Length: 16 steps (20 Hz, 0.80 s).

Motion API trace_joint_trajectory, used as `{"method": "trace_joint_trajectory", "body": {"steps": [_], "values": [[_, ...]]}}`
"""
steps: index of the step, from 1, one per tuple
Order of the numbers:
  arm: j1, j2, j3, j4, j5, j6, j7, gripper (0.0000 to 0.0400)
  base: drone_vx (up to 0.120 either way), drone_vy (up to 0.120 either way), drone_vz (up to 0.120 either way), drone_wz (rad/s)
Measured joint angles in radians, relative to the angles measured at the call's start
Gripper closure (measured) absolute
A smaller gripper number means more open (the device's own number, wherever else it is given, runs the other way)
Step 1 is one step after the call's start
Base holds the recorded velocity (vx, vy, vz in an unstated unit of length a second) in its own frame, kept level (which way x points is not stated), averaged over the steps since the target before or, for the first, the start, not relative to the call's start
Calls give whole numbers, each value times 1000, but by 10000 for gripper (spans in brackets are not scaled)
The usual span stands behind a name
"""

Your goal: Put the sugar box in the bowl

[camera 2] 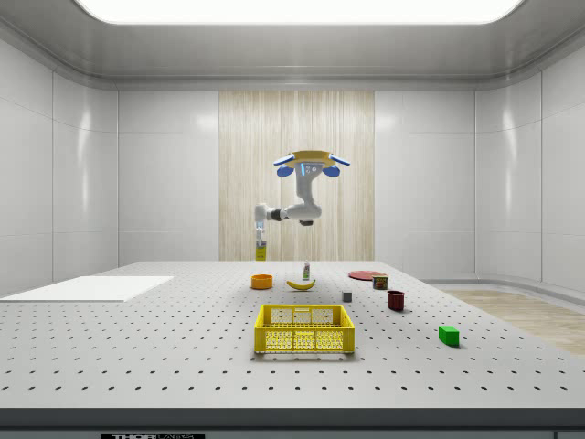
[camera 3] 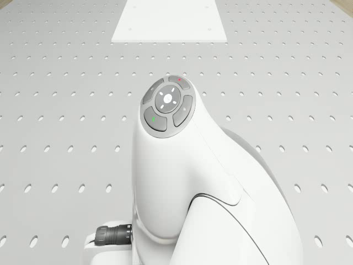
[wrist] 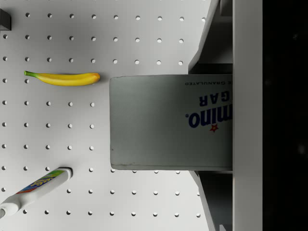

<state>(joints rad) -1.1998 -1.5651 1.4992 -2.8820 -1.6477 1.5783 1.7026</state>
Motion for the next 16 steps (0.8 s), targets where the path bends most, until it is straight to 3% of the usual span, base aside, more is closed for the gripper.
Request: {"method": "trace_joint_trajectory", "body": {"steps": [4,9,13,16], "values": [[0,-3,0,0,1,2,0,237,0,-10,0,0],[0,-6,1,0,2,5,0,237,0,0,-112,0],[-1,-8,1,0,3,7,1,237,-100,0,0,0],[-1,-10,-3,0,-1,10,1,237,0,0,0,0]]}}
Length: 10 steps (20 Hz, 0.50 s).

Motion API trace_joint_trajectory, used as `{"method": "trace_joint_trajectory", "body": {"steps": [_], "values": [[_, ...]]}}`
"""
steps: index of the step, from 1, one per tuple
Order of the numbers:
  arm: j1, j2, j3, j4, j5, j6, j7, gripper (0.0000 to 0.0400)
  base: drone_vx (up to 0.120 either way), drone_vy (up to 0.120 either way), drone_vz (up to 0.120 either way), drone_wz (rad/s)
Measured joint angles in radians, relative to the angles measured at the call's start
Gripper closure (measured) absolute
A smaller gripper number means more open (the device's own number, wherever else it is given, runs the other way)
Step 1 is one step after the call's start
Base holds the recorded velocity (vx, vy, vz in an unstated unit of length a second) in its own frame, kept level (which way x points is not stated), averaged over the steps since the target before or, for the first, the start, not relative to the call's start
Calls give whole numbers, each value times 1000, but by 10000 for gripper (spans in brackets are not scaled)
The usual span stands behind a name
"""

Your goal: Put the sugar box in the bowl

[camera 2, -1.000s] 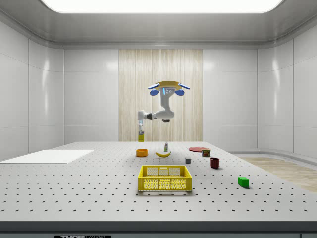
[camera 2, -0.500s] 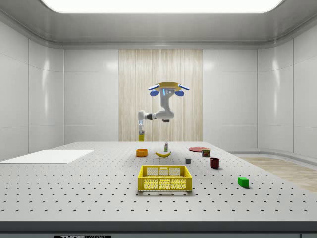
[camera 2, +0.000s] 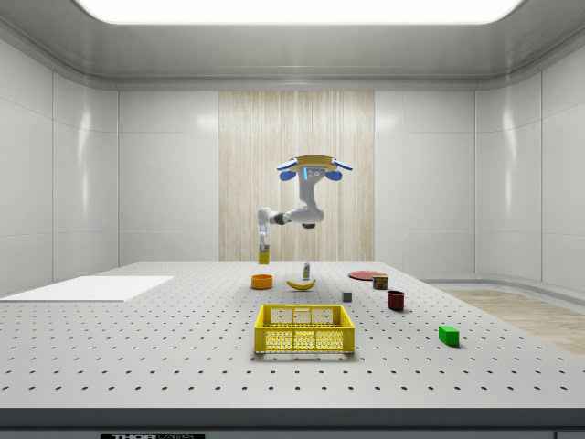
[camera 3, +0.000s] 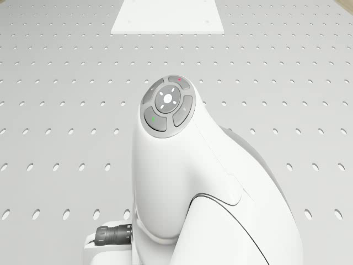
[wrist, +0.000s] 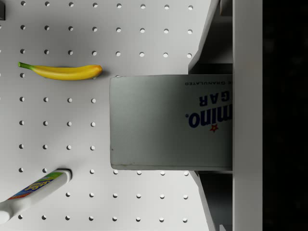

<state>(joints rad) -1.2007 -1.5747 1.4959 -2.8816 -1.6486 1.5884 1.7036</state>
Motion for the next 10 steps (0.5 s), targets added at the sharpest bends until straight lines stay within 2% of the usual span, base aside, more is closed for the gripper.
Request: {"method": "trace_joint_trajectory", "body": {"steps": [10], "values": [[-13,-7,-142,18,-135,46,3,236,0,0,0,0]]}}
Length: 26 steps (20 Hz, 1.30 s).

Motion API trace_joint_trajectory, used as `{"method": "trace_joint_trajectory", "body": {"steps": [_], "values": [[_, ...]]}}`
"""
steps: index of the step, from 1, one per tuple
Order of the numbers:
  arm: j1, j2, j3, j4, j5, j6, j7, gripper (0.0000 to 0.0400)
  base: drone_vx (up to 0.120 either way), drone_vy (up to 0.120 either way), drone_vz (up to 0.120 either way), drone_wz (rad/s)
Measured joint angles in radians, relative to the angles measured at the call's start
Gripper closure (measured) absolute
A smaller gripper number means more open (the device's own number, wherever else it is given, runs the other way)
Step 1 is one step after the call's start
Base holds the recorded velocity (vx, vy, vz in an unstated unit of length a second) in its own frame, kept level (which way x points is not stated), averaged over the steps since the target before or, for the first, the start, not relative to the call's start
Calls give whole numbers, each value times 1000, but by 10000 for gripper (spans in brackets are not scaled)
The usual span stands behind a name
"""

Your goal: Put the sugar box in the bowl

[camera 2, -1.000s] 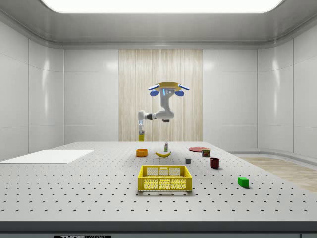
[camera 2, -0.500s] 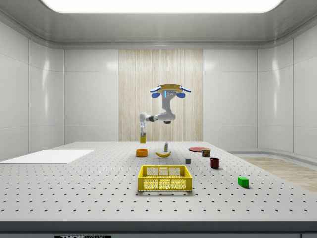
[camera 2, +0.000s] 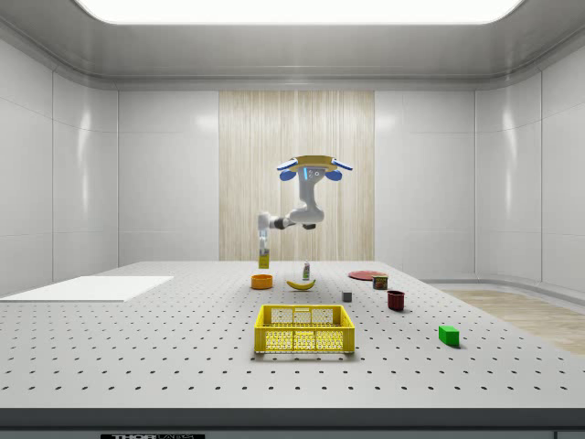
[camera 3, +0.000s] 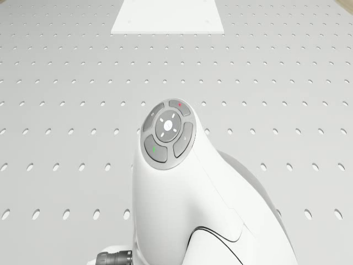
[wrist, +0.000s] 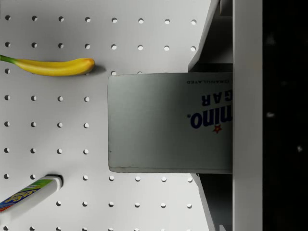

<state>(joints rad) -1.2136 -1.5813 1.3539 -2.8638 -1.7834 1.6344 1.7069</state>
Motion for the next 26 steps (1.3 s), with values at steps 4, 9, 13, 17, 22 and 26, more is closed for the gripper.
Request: {"method": "trace_joint_trajectory", "body": {"steps": [4,9,13,17,22,26], "values": [[-10,2,-64,14,-61,18,1,236,0,0,0,0],[-22,10,-135,34,-131,37,1,236,0,0,0,0],[-30,20,-181,49,-176,46,0,236,0,0,0,0],[-50,37,-209,58,-207,41,19,237,0,0,0,0],[-70,59,-242,71,-244,36,32,237,0,0,0,0],[-79,75,-276,86,-280,38,31,237,0,0,0,0]]}}
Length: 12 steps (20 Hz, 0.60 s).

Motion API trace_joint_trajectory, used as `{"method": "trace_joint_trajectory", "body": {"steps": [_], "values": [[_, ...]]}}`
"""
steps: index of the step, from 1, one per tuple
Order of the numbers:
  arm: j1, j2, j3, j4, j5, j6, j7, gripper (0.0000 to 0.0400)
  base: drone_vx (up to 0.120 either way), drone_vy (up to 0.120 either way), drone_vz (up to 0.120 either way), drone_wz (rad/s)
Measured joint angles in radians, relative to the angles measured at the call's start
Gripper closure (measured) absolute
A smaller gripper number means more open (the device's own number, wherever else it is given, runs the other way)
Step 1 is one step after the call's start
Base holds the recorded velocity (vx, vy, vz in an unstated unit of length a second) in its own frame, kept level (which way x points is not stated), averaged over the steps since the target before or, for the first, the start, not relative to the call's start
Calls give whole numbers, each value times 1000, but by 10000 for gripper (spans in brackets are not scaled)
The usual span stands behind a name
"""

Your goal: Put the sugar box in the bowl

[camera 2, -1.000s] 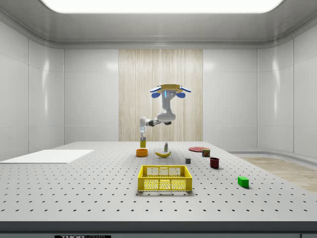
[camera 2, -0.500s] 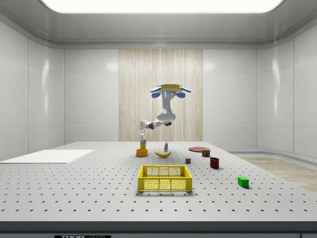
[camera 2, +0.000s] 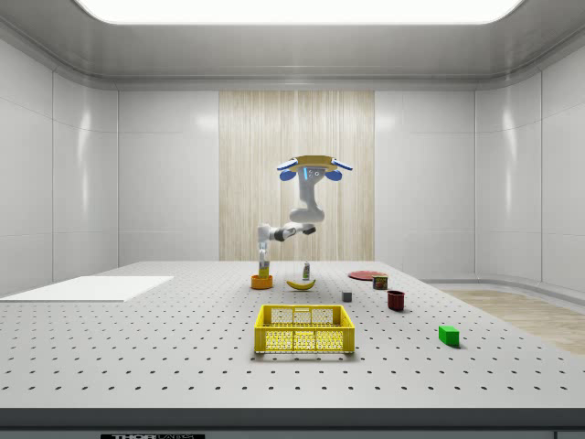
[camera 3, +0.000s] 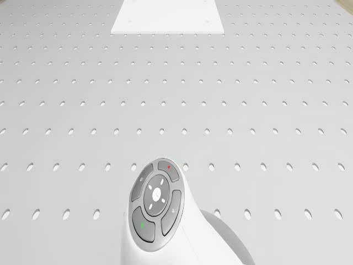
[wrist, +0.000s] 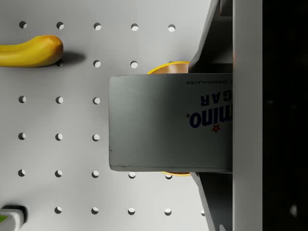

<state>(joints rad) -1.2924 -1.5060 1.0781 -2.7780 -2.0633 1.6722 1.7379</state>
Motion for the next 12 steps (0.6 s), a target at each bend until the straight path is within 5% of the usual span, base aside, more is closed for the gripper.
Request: {"method": "trace_joint_trajectory", "body": {"steps": [12], "values": [[-6,52,-96,49,-103,8,-21,234,0,0,0,0]]}}
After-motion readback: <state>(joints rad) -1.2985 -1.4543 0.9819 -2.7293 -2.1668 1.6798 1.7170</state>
